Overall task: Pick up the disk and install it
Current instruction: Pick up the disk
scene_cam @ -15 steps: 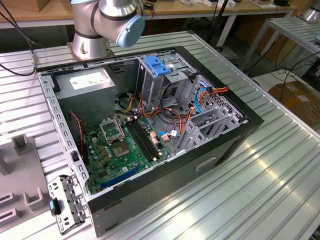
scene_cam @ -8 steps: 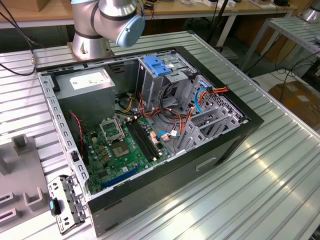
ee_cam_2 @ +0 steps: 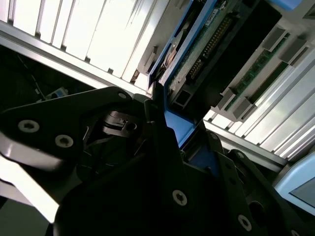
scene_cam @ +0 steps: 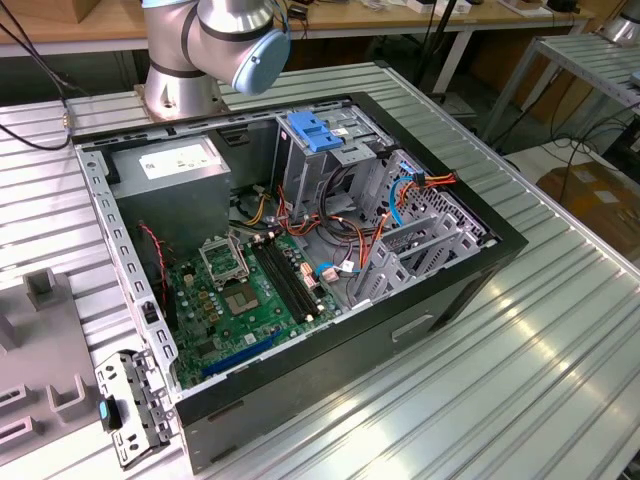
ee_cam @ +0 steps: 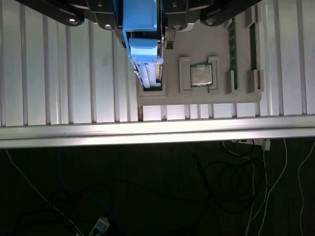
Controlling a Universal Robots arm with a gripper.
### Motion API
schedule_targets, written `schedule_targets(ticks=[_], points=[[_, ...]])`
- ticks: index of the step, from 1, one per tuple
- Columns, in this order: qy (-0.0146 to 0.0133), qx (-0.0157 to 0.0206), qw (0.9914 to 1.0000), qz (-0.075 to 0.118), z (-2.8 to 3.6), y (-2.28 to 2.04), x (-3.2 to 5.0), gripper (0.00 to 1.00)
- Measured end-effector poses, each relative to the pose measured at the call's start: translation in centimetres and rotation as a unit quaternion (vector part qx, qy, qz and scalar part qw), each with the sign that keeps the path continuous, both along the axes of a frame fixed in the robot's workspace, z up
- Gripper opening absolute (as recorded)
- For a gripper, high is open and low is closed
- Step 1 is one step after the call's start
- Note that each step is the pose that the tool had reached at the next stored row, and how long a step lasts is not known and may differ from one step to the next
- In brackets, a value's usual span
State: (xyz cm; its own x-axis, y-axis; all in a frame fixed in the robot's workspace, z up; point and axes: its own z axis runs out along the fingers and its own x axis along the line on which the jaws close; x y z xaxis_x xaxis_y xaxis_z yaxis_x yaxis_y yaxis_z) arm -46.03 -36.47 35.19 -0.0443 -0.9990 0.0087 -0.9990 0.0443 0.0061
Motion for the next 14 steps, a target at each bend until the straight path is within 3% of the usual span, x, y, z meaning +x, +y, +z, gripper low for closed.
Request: schedule_targets(ticks=[14], points=[[0.0000, 0.0000, 1.00000, 0.000, 0.70, 0.00, 0.00, 0.37]])
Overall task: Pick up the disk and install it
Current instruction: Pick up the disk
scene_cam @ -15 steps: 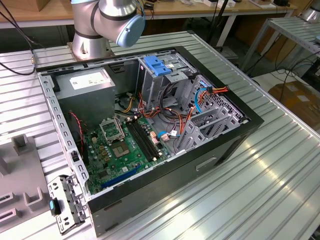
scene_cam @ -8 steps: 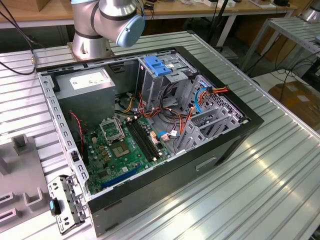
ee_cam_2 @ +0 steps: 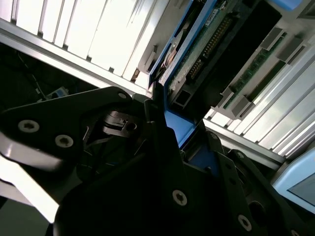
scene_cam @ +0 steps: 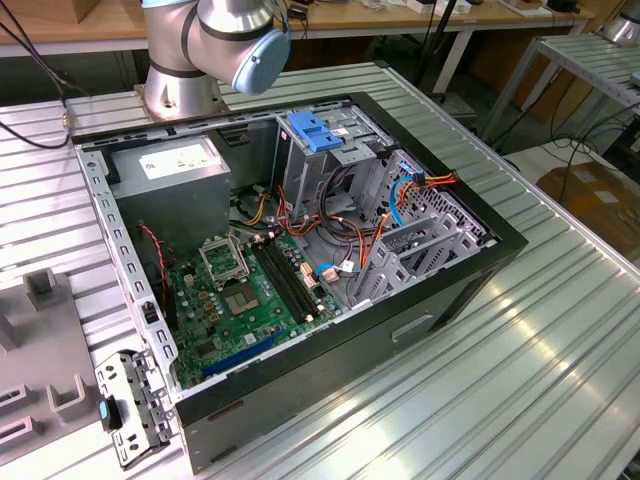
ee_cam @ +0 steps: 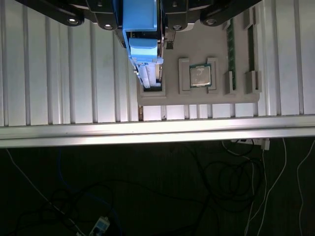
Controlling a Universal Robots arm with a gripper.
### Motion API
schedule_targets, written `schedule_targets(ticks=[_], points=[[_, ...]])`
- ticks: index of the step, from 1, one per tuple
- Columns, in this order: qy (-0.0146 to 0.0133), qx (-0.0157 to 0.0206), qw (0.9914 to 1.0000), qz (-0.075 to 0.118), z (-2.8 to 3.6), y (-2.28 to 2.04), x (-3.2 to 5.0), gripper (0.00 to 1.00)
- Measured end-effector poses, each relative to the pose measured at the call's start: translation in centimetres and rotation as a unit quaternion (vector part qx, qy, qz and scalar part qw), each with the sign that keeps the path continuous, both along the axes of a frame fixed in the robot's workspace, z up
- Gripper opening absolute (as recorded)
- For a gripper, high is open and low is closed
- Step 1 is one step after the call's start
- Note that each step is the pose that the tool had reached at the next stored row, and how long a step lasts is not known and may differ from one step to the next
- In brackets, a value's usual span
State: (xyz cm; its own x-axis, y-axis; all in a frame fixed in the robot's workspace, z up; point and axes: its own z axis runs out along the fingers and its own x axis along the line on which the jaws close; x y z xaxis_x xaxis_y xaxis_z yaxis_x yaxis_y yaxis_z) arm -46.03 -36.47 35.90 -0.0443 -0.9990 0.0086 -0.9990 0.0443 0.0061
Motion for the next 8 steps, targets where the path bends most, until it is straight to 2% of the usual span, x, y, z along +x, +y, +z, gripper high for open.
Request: schedule_targets(ticks=[8], points=[[0.0001, 0.0002, 1.00000, 0.000, 0.55, 0.00, 0.00, 0.37]])
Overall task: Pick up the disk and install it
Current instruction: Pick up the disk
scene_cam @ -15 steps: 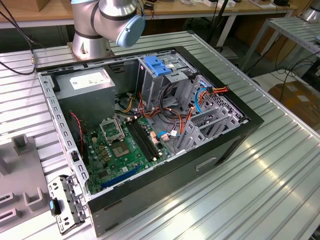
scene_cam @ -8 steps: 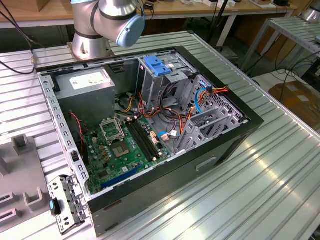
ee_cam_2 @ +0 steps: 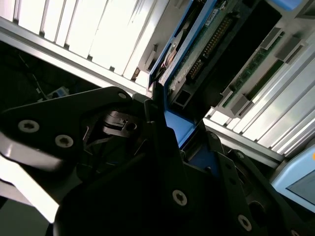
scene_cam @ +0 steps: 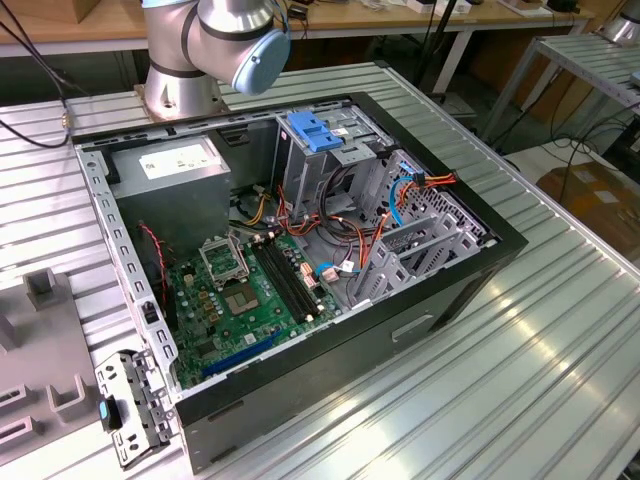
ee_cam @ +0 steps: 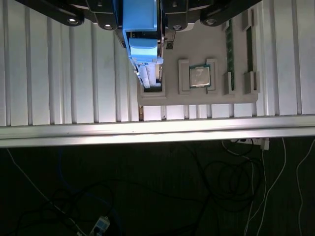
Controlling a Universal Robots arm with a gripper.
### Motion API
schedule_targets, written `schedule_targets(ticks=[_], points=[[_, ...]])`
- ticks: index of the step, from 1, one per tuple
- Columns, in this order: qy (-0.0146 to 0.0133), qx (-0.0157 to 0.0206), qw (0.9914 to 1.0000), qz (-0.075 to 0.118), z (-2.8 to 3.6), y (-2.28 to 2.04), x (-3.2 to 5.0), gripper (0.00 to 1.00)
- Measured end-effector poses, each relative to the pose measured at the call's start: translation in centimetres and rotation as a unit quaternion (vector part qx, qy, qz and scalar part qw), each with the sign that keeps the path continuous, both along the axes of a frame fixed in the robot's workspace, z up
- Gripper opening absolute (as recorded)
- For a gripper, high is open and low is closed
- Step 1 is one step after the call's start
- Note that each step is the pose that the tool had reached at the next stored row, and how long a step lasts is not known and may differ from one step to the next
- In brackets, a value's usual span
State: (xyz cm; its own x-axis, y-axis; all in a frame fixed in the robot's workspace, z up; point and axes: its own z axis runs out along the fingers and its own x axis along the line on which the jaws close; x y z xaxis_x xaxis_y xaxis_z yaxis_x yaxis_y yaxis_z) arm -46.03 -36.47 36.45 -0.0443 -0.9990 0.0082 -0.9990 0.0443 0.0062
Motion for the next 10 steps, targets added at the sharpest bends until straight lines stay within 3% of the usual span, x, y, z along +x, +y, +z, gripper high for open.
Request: schedule_targets(ticks=[10], points=[[0.0000, 0.0007, 1.00000, 0.000, 0.73, 0.00, 0.00, 0.37]])
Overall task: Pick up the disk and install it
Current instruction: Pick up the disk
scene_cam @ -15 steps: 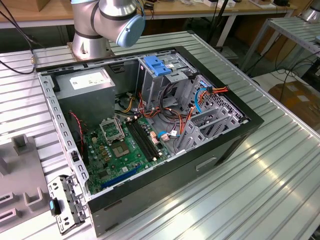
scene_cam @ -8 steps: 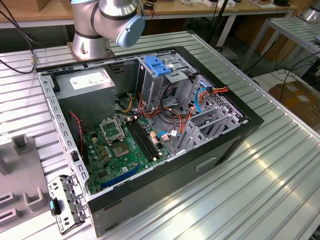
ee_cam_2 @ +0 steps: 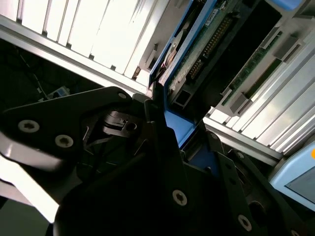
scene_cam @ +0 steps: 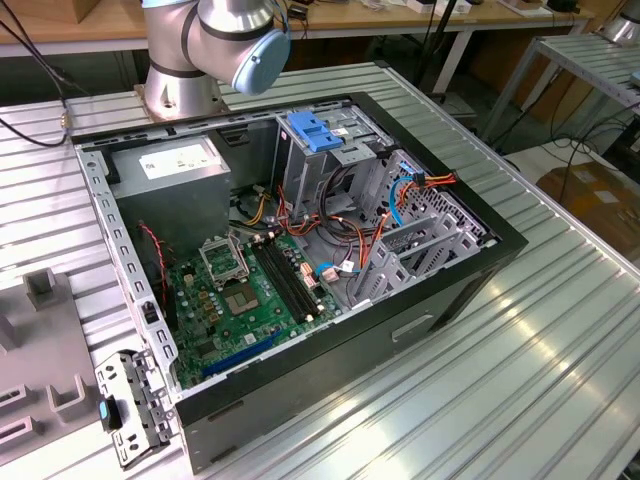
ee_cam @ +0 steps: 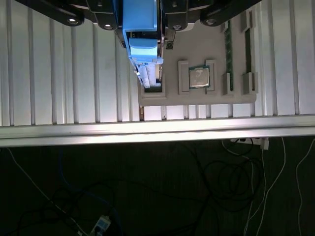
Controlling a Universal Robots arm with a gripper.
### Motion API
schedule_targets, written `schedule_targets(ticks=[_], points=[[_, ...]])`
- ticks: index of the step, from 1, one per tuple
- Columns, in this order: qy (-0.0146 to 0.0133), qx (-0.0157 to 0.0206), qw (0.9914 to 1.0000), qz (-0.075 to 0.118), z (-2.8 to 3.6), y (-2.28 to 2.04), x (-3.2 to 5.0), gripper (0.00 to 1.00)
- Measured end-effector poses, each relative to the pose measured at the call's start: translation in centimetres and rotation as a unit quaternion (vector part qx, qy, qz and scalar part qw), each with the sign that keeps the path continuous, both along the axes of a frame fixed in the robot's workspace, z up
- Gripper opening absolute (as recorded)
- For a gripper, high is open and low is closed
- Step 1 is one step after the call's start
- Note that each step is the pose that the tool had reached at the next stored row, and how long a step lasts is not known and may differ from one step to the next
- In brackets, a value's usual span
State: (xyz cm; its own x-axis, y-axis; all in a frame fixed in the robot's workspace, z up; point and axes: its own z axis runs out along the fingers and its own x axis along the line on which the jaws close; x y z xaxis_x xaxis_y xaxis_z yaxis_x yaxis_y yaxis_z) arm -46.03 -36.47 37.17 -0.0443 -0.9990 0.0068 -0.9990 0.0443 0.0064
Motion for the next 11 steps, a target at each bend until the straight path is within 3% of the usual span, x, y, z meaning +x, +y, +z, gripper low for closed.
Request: schedule_targets(ticks=[11], points=[[0.0001, 0.0003, 1.00000, 0.000, 1.25, 0.00, 0.00, 0.37]])
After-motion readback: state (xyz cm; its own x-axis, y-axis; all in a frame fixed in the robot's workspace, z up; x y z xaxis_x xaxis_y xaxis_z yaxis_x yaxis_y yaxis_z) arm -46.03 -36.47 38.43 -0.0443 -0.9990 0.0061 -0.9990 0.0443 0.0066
